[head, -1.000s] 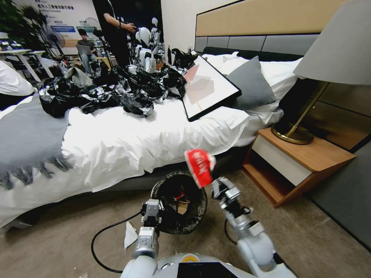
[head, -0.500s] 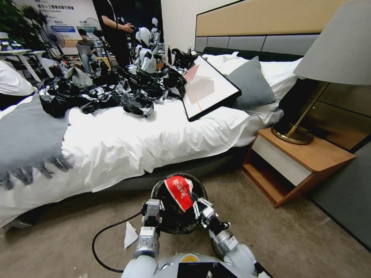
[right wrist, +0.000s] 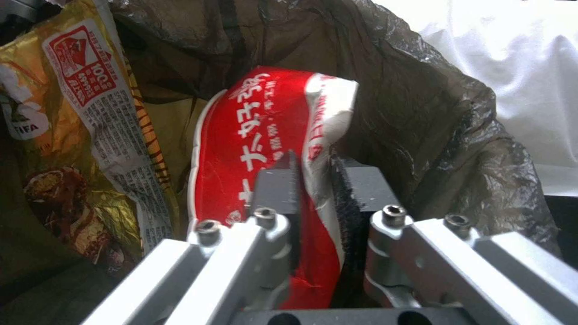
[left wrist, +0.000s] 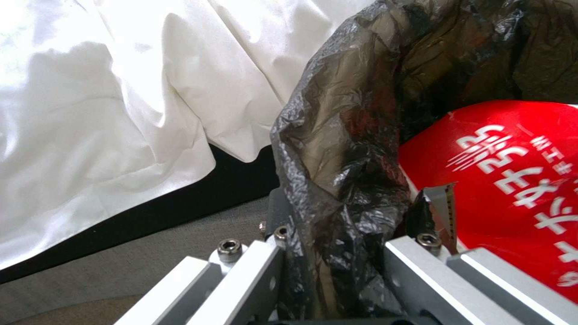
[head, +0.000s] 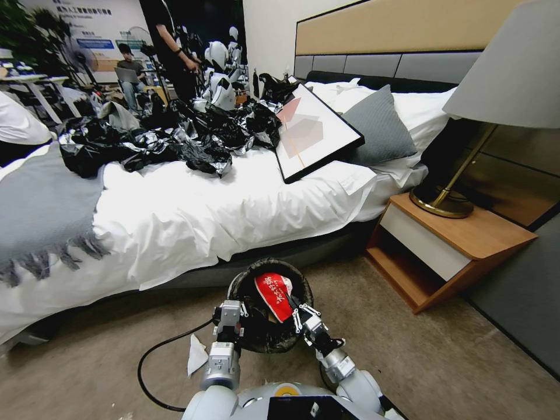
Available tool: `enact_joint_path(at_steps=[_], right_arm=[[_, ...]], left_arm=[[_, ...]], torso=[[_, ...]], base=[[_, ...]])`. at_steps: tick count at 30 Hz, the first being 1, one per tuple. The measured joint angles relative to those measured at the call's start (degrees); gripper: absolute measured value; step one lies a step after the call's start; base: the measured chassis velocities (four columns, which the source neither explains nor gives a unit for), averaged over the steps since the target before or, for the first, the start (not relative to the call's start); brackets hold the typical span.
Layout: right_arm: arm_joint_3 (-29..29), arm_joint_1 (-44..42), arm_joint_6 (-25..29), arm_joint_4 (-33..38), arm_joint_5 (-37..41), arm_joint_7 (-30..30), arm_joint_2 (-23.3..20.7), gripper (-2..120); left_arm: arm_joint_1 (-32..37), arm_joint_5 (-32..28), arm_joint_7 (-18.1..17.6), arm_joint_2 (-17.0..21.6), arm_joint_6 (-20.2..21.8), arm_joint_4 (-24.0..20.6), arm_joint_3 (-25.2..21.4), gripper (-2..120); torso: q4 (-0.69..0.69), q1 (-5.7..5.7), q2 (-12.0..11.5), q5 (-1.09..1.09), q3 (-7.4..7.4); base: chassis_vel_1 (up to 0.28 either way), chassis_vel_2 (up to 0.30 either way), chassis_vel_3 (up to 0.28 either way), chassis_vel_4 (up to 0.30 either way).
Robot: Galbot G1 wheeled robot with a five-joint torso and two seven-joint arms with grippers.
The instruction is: Pick up the trash bin, then pick up the garbage from the floor and place it into the trash bin.
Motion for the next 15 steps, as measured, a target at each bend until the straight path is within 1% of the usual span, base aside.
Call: enact_joint_path(at_steps=[1,3,4,5,8,9,12,13,15], right_arm=[[0.00,0.00,0.00,0.00,0.00,0.00,0.00,17],[0.23,0.07,-0.01,0.00,-0.17,-0.03,-0.05,32],[0.25,0.08,-0.04,0.06,-0.25,-0.03,-0.06,35],[0.25,0.08,-0.04,0.06,-0.25,-0.03,-0.06,35],[0.31,0.10,-0.06,0.12,-0.52,-0.05,-0.05,50],[0.31,0.10,-0.06,0.12,-0.52,-0.05,-0.05,50],[0.30,0.05,-0.08,0.14,-0.66,-0.05,-0.22,63],[0.30,0.05,-0.08,0.14,-0.66,-0.05,-0.22,63],[0.21,0.05,-0.11,0.20,-0.79,-0.05,-0.28,73]], left_arm=[[0.00,0.00,0.00,0.00,0.00,0.00,0.00,0],[-0.05,0.00,-0.01,-0.09,0.02,-0.07,-0.02,0],[-0.09,0.01,-0.02,-0.16,0.02,-0.07,0.02,0],[-0.09,0.01,-0.02,-0.16,0.02,-0.07,0.02,0],[-0.20,0.03,-0.01,-0.24,0.03,-0.05,0.16,0],[-0.20,0.03,-0.01,-0.24,0.03,-0.05,0.16,0],[-0.21,0.03,-0.02,-0.22,0.05,-0.03,0.16,0],[-0.21,0.03,-0.02,-0.22,0.05,-0.03,0.16,0],[-0.17,0.04,-0.02,-0.19,0.05,-0.03,0.19,0]], torso=[[0.00,0.00,0.00,0.00,0.00],[0.00,0.00,0.00,0.00,0.00],[0.00,0.00,0.00,0.00,0.00],[0.00,0.00,0.00,0.00,0.00],[0.00,0.00,0.00,0.00,0.00],[0.00,0.00,0.00,0.00,0.00],[0.00,0.00,0.00,0.00,0.00],[0.00,0.00,0.00,0.00,0.00],[0.00,0.00,0.00,0.00,0.00]], base=[[0.000,0.000,0.000,0.000],[0.000,0.000,0.000,0.000],[0.000,0.000,0.000,0.000],[0.000,0.000,0.000,0.000],[0.000,0.000,0.000,0.000],[0.000,0.000,0.000,0.000],[0.000,0.000,0.000,0.000],[0.000,0.000,0.000,0.000],[0.000,0.000,0.000,0.000]])
